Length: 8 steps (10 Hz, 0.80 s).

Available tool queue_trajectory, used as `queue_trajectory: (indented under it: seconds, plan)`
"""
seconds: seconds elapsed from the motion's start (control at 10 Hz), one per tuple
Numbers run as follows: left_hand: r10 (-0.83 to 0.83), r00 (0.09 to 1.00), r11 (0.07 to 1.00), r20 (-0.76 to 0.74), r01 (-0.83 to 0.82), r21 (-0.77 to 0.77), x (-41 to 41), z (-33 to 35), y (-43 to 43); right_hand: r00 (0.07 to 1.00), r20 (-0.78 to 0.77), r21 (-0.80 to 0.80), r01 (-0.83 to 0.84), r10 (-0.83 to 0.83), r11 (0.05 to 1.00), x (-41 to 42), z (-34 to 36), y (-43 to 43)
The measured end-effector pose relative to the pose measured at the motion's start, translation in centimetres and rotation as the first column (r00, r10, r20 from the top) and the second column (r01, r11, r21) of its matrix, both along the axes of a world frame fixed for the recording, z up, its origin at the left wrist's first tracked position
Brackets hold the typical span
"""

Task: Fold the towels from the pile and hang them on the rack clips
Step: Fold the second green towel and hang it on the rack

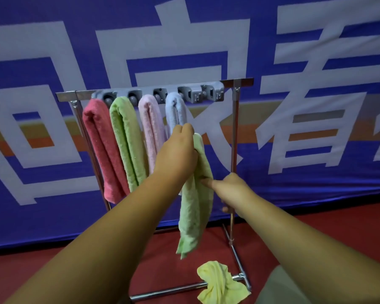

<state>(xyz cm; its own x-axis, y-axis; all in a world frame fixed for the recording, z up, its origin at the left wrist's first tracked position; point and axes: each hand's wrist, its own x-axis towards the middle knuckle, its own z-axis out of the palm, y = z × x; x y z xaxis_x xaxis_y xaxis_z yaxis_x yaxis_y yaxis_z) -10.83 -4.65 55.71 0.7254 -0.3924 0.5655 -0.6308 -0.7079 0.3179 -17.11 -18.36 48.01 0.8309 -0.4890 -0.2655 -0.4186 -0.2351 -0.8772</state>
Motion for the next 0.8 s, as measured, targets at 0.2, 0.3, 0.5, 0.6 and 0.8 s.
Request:
queue_trajectory:
  seconds: [0.2,0.3,0.5,0.6,0.8]
  plan:
    - [0.007,1.000,1.000,-0.018,-0.008,-0.026,0.8,2.3,0.0,0.917,0.251,-0.391,-0.195,0.308,0.899,2.1,3.4,-0.3]
    - [0.013,0.998,0.999,-0.057,-0.016,-0.048,1.4,3.7,-0.3,0.892,0.275,-0.482,-0.196,0.359,0.854,3.2,4.7,-0.3]
    - [0.013,0.998,0.994,-0.064,-0.019,-0.103,2.6,6.4,-1.5,0.923,0.326,-0.640,0.055,0.206,0.766,5.0,9.0,-2.9]
    - [0.050,0.999,0.996,-0.012,-0.050,-0.073,3.6,7.2,-2.5,0.904,0.379,-0.664,0.118,0.196,0.738,5.7,11.9,-4.5]
    - [0.100,0.991,0.989,0.084,-0.108,0.097,5.0,9.0,-4.8,0.871,0.424,-0.749,0.184,0.248,0.636,8.8,18.2,-7.2]
